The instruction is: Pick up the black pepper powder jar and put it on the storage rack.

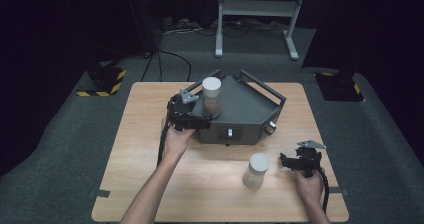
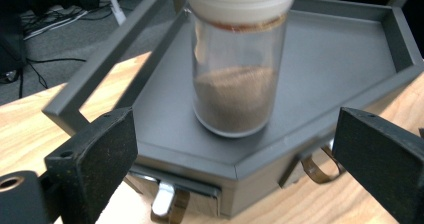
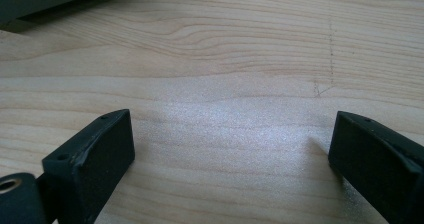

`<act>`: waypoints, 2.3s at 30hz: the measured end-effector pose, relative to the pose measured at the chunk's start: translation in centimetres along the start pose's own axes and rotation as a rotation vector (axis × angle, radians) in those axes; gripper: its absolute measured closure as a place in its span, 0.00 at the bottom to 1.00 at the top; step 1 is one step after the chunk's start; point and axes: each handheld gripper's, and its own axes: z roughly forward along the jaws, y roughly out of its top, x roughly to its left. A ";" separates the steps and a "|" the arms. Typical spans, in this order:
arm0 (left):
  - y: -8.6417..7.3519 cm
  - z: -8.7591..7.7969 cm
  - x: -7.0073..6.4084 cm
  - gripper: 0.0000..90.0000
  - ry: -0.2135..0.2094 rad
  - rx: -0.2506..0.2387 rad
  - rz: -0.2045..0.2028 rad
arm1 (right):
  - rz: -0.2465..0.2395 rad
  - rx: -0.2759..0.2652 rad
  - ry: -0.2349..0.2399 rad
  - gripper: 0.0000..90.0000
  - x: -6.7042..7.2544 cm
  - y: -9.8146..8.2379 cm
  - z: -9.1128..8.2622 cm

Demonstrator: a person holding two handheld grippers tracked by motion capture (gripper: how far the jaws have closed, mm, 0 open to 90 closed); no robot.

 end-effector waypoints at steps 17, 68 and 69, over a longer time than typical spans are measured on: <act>-2.9 -1.0 1.4 0.06 -0.022 0.029 -0.032 | 0.000 0.000 0.000 0.04 0.0 0.0 0.0; -12.3 1.3 1.9 0.07 0.075 0.118 -0.068 | -0.002 -0.002 0.001 0.05 0.0 0.0 0.0; -12.3 1.3 1.9 0.07 0.074 0.124 -0.065 | -0.002 -0.001 0.001 0.05 0.0 0.0 0.0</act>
